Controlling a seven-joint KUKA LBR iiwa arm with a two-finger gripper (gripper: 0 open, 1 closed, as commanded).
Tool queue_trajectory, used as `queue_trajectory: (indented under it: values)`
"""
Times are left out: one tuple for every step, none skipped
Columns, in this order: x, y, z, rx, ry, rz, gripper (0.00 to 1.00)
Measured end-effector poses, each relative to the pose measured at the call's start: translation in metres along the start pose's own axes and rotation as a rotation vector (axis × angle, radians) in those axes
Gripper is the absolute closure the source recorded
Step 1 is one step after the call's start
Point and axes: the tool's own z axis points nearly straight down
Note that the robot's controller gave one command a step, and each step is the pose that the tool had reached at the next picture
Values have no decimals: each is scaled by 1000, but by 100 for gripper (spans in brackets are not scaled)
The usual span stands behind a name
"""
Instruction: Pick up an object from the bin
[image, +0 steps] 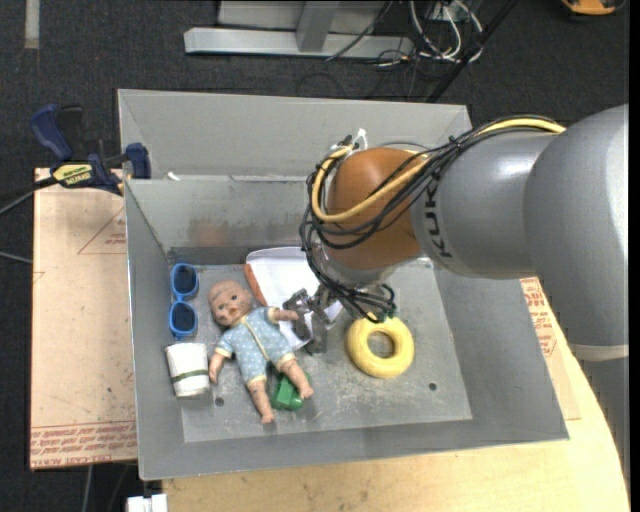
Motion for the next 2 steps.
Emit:
queue_trajectory:
  values:
    - [0, 0, 0, 0, 0, 0, 100]
    - [-1, 0, 0, 2, -6, 0, 0]
